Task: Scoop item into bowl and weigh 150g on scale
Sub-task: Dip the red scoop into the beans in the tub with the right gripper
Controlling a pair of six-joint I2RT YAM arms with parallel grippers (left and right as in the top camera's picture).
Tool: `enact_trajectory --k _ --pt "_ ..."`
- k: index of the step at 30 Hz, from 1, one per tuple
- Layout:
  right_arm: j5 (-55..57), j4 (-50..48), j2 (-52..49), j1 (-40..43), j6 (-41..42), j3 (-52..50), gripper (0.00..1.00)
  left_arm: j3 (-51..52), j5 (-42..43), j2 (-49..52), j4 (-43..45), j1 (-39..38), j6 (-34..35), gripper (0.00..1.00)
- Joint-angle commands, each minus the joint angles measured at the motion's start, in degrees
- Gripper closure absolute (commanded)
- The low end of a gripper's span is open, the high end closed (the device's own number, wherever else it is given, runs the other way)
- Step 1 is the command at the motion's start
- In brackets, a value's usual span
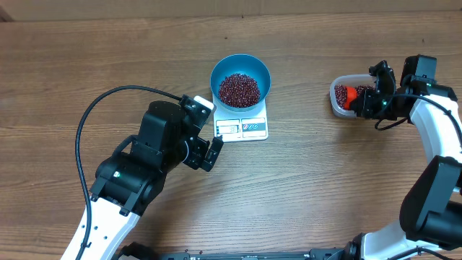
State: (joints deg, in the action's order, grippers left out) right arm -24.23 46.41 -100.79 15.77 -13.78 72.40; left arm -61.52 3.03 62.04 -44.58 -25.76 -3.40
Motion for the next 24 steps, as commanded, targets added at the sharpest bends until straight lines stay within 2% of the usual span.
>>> enact_trajectory --k 1,10,24 --pt "-2.93 -0.26 -2.36 1.55 1.79 -0.13 0.96 -0.46 0.63 -0.66 0.20 0.24 -0.90 0.00" --pt "-6.40 -0.63 -3.02 6.21 3.74 -0.17 0.96 -0.46 0.63 -0.66 0.20 0.24 -0.90 0.00" --pt "-7.65 -5.07 -3.08 6.45 5.35 -3.58 0.96 -0.46 0.63 -0.66 0.17 0.24 -0.90 0.00"
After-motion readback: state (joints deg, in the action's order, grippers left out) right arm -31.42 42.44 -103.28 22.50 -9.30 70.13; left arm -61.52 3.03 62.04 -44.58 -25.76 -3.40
